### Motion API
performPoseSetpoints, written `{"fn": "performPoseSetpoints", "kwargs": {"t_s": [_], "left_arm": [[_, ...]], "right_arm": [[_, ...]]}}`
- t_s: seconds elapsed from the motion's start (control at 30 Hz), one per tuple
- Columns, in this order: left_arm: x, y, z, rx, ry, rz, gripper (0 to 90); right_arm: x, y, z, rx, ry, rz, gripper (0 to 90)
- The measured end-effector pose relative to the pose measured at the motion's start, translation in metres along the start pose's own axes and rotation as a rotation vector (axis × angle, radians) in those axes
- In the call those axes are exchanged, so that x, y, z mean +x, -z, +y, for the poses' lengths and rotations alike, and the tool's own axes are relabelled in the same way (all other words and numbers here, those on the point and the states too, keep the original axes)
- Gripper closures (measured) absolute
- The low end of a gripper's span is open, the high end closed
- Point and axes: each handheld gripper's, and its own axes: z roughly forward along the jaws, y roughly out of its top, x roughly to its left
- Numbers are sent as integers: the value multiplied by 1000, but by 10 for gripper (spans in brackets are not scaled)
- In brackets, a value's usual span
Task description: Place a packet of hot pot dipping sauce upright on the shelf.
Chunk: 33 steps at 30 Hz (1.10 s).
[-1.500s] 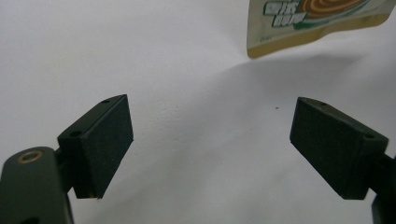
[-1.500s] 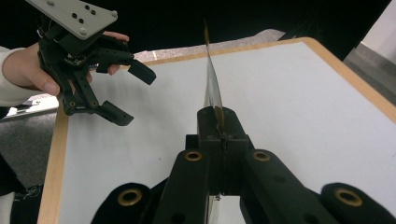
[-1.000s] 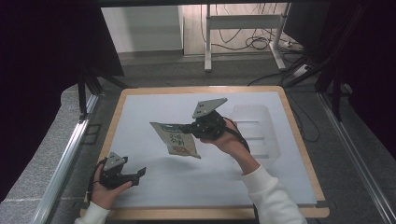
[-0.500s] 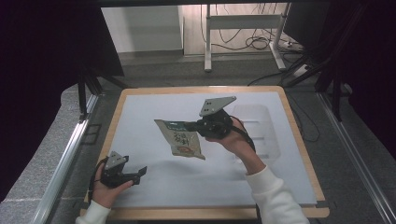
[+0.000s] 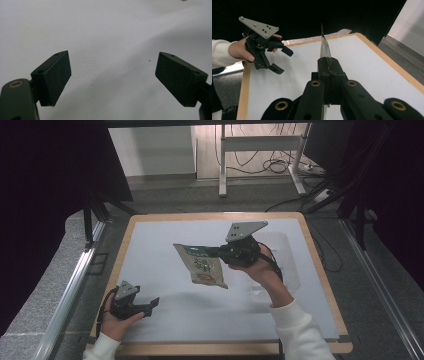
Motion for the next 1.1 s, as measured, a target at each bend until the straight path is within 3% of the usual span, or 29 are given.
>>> {"fn": "performPoseSetpoints", "kwargs": {"t_s": [1.1], "left_arm": [[0, -1, 0, 3, 1, 1, 131]], "right_arm": [[-3, 53, -4, -42, -21, -72, 896]]}}
